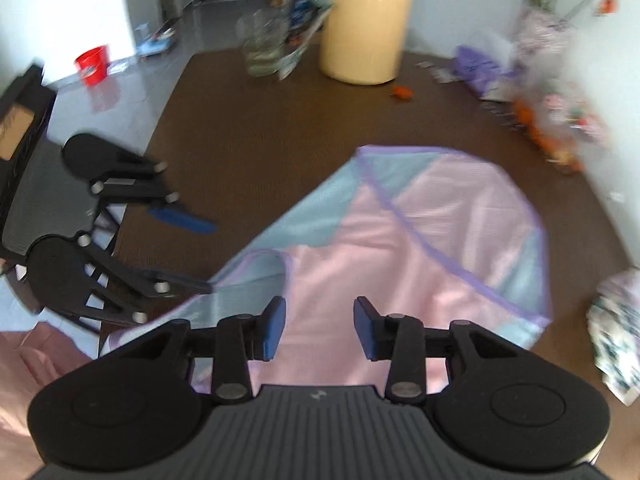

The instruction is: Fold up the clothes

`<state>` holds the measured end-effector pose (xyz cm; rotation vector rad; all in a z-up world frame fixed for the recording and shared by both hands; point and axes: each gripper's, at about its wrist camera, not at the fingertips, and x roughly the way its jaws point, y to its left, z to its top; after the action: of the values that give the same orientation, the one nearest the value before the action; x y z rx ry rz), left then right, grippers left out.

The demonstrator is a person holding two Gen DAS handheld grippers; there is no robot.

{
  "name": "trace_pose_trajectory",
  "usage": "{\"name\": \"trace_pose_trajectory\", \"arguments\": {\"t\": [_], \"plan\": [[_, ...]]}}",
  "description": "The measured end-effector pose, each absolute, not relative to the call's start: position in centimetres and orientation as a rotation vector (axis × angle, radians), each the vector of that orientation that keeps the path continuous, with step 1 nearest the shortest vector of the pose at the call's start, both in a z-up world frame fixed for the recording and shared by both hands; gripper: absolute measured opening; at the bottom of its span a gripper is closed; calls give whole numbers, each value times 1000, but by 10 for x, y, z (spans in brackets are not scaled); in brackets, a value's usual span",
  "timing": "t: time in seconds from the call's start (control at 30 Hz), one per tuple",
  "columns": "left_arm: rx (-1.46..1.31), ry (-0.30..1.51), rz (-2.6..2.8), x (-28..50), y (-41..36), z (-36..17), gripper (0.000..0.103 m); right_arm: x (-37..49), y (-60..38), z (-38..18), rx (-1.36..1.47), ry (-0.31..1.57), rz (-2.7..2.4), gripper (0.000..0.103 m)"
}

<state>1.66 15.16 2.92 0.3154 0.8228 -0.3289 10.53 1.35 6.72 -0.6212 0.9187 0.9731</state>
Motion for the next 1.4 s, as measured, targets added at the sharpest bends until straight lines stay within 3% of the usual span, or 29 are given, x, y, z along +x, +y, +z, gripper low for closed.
{"name": "trace_pose_trajectory", "arguments": {"t": [0.2,0.3,0.47,0.57,0.63,0.7,0.93,1.4], "plan": [[339,857,-299,56,188,29,33,94,56,27,-864,798,995,35],[343,875,-288,90,200,33,26,91,69,18,-939,765,1025,34],[362,922,-348,146,202,37,25,88,80,11,-1018,735,1057,31],[386,936,-391,168,201,38,26,90,84,7,-1026,742,1079,24],[400,937,-405,179,201,37,26,90,84,5,-1017,747,1091,8],[415,947,-419,190,201,36,26,89,83,6,-1000,759,1110,2],[491,1010,-460,227,199,34,26,88,83,9,-950,856,1167,1],[717,1031,-544,233,188,28,31,80,81,6,-892,844,1106,2]]}}
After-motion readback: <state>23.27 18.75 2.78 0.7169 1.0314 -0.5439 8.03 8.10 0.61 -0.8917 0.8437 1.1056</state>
